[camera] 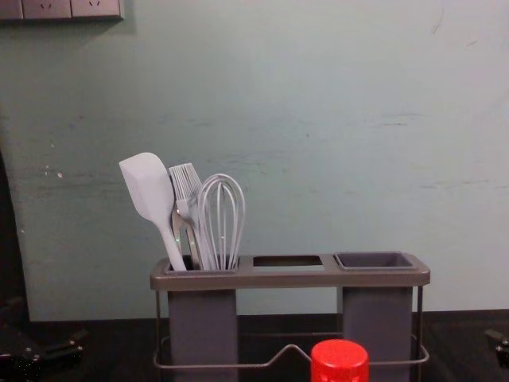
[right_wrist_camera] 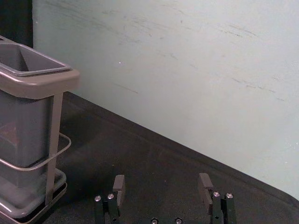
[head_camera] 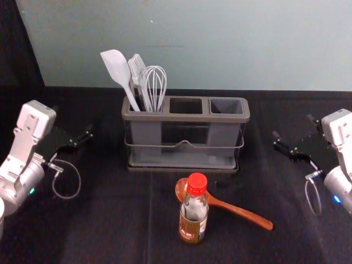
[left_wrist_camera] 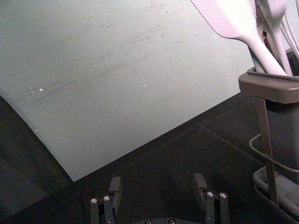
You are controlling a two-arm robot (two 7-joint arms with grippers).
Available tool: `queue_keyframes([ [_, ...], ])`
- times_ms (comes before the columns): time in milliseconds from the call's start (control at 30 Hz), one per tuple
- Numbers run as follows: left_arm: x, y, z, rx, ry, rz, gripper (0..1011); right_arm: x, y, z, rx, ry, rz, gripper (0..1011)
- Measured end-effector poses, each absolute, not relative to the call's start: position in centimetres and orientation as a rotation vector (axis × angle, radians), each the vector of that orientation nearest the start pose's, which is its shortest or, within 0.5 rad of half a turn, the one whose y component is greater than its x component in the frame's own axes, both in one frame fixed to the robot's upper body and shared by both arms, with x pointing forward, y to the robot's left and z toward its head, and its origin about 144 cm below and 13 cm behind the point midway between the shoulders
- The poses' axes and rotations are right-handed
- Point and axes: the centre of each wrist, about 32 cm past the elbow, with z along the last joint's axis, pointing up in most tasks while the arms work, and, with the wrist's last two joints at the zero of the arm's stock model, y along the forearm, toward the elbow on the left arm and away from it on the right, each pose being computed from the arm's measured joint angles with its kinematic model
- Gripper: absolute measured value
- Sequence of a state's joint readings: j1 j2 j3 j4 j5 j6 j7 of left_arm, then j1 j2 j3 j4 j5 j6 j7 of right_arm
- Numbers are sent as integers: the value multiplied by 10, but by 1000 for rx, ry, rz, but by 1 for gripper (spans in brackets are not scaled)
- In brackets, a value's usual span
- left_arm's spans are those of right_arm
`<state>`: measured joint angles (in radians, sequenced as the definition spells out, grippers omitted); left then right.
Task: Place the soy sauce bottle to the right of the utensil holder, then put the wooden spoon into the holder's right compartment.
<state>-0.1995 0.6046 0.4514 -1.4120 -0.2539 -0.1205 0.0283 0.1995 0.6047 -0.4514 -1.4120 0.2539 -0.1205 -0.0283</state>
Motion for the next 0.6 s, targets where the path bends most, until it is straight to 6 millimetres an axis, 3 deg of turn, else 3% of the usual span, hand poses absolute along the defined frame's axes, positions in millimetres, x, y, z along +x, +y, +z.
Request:
queue_keyframes([
  [600,489,310,1140,304,-285,1248,1005,489,-310,1140,-304,-285,-1248,1002],
])
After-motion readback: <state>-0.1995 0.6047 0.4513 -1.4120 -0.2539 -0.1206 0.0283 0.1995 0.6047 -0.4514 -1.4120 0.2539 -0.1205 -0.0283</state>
